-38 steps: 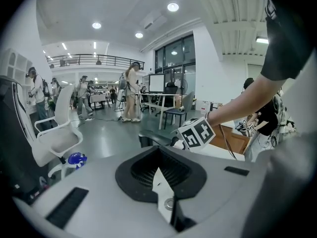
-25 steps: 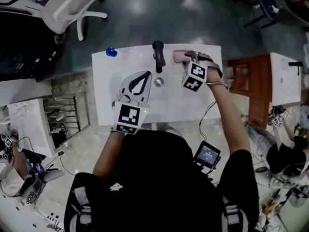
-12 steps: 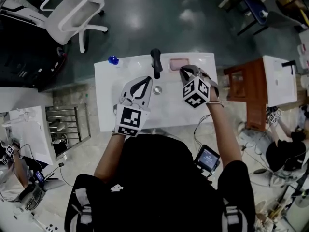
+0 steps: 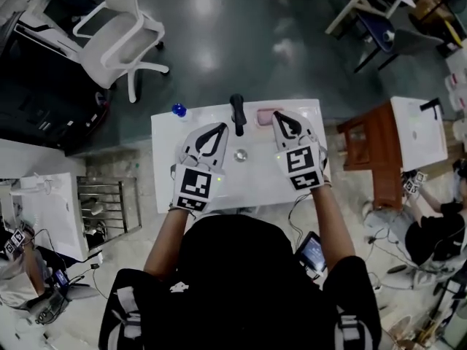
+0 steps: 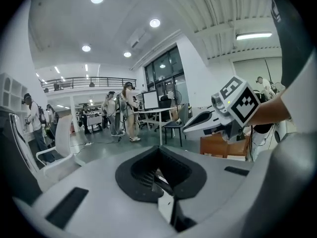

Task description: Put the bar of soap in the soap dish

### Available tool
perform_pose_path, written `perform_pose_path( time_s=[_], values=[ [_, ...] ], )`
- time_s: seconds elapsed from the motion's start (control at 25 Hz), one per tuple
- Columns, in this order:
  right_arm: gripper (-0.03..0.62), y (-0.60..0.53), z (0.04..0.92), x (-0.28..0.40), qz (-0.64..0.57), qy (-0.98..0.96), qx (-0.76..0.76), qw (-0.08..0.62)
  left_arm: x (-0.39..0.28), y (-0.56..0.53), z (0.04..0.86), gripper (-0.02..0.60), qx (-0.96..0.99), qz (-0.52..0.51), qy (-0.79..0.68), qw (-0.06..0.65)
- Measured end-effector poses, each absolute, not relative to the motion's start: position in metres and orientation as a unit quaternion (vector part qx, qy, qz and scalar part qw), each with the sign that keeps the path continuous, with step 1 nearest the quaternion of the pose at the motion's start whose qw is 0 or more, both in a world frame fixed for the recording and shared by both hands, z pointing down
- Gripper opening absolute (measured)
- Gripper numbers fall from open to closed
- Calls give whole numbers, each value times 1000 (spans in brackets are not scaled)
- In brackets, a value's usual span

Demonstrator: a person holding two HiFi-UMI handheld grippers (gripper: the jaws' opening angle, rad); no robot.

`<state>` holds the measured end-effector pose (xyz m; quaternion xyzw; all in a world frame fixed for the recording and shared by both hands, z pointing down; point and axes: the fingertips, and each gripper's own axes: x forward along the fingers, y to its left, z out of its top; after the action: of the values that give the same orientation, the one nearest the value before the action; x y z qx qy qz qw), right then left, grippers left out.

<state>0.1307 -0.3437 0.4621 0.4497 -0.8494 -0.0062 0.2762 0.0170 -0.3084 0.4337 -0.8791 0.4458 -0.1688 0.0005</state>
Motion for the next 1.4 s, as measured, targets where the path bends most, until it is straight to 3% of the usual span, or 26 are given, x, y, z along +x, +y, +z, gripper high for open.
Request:
perform_pose_path(
  time_s=[0.24,0.44,1.4],
  values=[
    [34,-340,393,130,7,-858,490,157,9,-310,409,21,-875,-147,461,9],
    [34,-332,362,130,-3,-860,498,110,3,-312,387,21,-871,-127,473,21],
    [34,-322,346,132,-29,-861,499,88,-10,-308,357,21,-855,-99,507,44]
  ],
)
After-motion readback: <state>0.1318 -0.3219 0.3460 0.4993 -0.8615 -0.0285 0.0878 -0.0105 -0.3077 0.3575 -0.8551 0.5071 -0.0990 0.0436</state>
